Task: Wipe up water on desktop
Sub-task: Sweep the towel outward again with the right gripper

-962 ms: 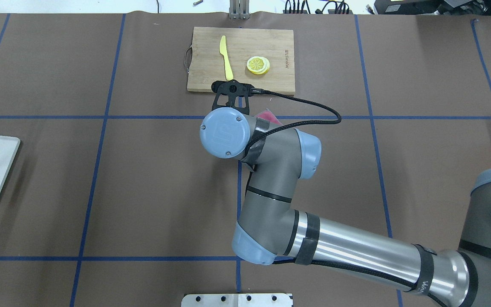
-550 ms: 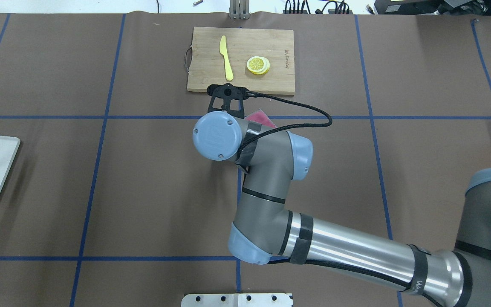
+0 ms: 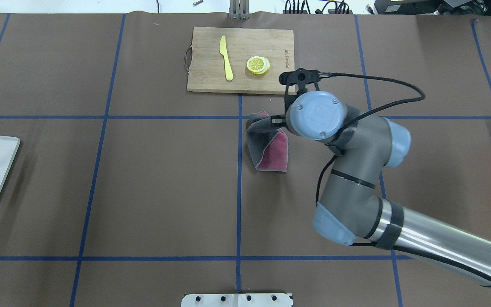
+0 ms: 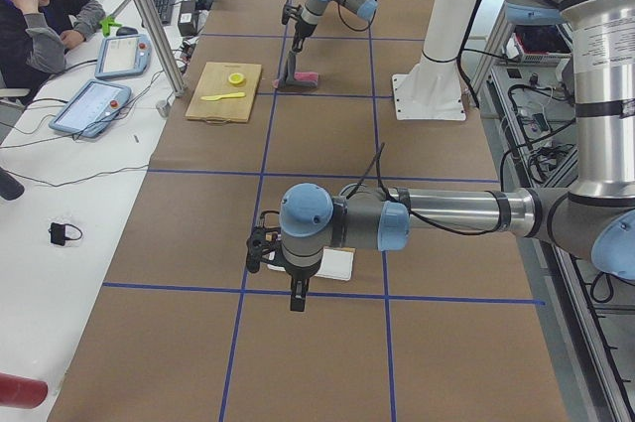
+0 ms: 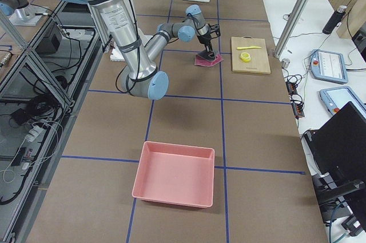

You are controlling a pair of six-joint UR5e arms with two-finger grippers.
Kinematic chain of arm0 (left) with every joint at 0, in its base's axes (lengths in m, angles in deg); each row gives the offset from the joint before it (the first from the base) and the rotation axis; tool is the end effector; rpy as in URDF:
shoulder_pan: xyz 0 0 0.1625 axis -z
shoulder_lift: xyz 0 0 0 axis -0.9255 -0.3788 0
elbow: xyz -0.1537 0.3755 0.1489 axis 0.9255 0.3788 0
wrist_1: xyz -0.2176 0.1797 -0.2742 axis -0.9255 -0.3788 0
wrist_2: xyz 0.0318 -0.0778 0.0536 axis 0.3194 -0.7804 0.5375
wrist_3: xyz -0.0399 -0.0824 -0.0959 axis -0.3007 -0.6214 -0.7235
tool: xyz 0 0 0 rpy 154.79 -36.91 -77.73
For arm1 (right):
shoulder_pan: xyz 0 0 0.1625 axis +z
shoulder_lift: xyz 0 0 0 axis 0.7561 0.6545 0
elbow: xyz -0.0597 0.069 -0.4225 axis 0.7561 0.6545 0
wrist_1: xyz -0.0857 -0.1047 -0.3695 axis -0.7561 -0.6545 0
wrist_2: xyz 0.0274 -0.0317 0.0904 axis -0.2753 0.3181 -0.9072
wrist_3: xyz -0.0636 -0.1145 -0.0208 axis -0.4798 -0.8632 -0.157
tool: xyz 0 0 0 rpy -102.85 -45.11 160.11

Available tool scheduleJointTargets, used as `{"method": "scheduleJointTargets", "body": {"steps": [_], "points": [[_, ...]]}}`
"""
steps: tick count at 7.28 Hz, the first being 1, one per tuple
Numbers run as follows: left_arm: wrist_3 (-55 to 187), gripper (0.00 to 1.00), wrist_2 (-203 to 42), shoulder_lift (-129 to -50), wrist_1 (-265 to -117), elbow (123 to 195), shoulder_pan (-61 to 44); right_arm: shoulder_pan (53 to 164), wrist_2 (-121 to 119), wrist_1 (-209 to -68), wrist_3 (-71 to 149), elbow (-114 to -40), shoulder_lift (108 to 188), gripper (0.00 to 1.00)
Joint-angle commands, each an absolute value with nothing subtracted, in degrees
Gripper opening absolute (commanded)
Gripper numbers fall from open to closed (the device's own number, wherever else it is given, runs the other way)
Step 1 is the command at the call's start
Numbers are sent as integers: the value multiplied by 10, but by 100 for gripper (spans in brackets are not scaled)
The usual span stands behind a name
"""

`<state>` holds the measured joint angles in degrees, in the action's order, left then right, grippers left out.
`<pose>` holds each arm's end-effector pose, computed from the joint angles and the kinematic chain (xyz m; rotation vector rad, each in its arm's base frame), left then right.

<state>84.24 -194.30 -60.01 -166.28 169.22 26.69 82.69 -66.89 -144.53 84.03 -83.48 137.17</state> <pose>-0.0701 -0.3965 0.6671 0.1043 0.7836 0.0060 -0.4824 -0.4835 0.3148 0.4392 -0.6914 0.0916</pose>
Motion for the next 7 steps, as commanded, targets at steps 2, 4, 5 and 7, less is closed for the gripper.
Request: {"method": "scheduleJointTargets", "body": {"steps": [2, 4, 5, 7], "points": [[842, 99, -1942, -608, -1662, 1692, 267, 924, -775, -1287, 705, -872, 1566, 0], [842, 99, -1942, -608, -1662, 1692, 267, 979, -798, -1248, 624, -868, 1631, 0], [842, 99, -1942, -609, -1663, 1691, 267, 994, -822, -1248, 614, -866, 1631, 0], [842, 99, -1942, -608, -1662, 1691, 267, 964, -818, -1261, 683, -847, 1570, 0]]}}
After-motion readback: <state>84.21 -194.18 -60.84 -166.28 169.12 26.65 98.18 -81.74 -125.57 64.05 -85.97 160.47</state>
